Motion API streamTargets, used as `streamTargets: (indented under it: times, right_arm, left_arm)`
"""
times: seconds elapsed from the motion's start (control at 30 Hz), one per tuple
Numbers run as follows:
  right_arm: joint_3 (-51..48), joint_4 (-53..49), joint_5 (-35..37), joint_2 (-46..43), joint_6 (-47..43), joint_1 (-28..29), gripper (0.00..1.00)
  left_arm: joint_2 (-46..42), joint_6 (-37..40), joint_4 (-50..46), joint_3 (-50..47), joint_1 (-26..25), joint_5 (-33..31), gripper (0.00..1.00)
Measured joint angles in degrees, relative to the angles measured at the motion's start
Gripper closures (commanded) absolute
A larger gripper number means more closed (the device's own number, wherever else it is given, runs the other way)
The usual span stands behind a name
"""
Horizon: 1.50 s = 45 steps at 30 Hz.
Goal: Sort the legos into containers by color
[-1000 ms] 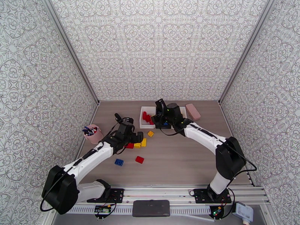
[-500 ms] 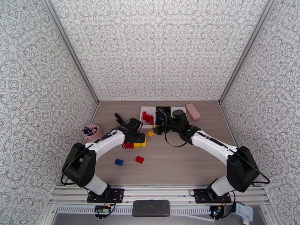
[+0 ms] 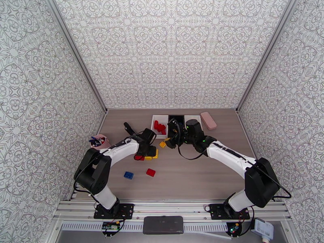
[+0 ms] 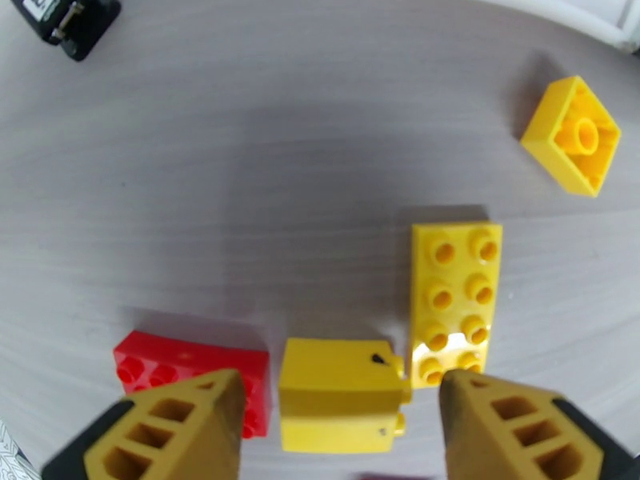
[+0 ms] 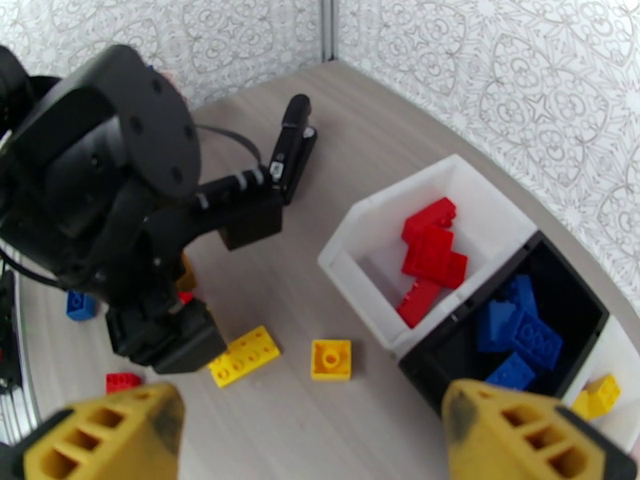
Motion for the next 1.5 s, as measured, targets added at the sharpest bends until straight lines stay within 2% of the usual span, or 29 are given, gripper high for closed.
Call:
streamTargets:
  times: [0.63,0.77,0.93,1.13,1.33,1.5]
  right_arm:
    - [0.4,0.0,0.0,0.1,-0.4,0.0,0.11]
    - [0.4,0.0,0.0,0.1,-0.4,0.0,0.11]
    - [0.4,0.0,0.0,0.1,-0.4,0.0,0.11]
    - [0.4,-0.2,0.0,0.1,-0.4,0.0,0.1]
    - [-0.5,-0.2,0.8,-2.1,-0.6,0.0,0.09]
    - [-2.8,-0.2,3.2,-7.0,-0.9,0.0,0.09]
  left_arm:
    - [3.2,-0.5,-0.2,1.0,-0.9,0.0,0.47]
    - [3.8,-0.7,-0.5,1.2,-0.9,0.0,0.5]
    - [3.9,-1.4,-0.9,1.4,-0.9,-0.1,0.59]
    - [3.7,-1.4,-1.4,1.6,-0.9,-0.3,0.61]
    - [-0.5,-1.0,-0.9,1.6,-1.4,-1.2,0.61]
    - [-5.9,1.0,3.2,2.0,-2.7,-1.8,0.63]
